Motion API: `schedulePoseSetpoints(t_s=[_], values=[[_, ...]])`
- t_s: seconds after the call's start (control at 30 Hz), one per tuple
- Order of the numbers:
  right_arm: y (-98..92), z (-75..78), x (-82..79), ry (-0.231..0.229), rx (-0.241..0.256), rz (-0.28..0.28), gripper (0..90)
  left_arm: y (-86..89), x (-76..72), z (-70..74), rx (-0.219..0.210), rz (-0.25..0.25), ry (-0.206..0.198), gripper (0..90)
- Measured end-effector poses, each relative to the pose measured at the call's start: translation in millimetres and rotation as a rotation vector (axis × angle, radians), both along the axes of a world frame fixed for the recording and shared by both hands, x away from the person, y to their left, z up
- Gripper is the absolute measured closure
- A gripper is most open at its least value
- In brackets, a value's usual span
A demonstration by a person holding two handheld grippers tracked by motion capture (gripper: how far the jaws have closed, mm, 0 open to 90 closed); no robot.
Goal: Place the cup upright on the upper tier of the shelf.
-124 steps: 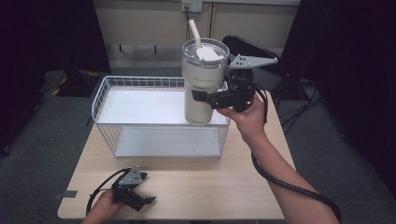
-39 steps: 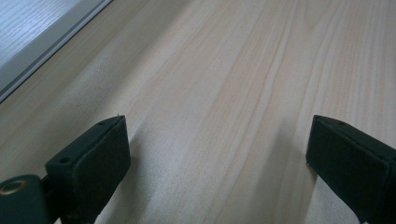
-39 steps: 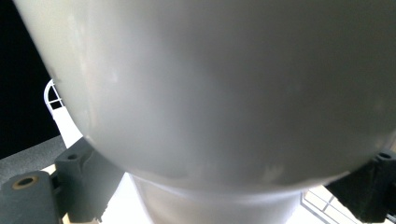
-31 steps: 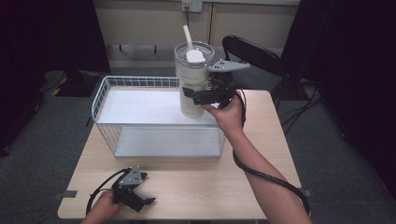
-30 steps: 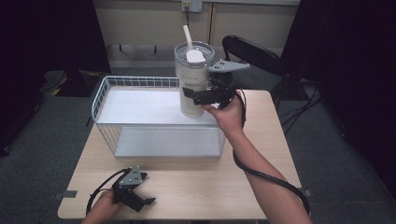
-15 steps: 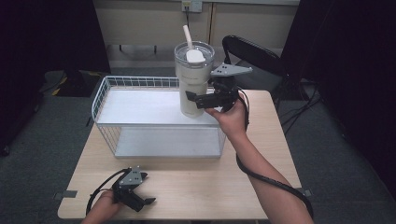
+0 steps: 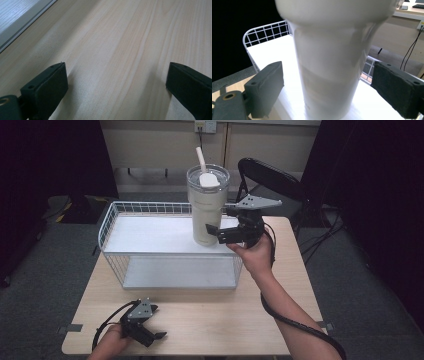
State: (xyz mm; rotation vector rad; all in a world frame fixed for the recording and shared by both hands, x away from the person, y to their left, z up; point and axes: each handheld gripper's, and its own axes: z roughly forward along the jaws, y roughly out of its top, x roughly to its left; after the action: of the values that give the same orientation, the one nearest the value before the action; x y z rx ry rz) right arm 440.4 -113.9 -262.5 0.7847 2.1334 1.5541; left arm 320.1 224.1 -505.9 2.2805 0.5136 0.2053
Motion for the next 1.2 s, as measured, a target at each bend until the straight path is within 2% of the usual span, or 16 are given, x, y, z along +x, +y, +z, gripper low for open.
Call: schedulePoseSetpoints(t_s=[0.43, 0.7, 1.2], values=[[-4.4, 1.6, -13.6, 0.005, 0.029, 0.046, 10.4, 0.0, 0.1, 0.0, 0.001, -0.001, 0.0, 3.2], [0.2, -1.9, -22.6, 0.023, 0.021, 0.109, 11.9, -0.1, 0.1, 0.0, 0.002, -0.001, 0.0, 3.0], [3.3, -12.7, -45.0, 0.015, 0.012, 0.208, 12.6, -0.2, 0.1, -0.1, 0.001, -0.001, 0.001, 2.9]])
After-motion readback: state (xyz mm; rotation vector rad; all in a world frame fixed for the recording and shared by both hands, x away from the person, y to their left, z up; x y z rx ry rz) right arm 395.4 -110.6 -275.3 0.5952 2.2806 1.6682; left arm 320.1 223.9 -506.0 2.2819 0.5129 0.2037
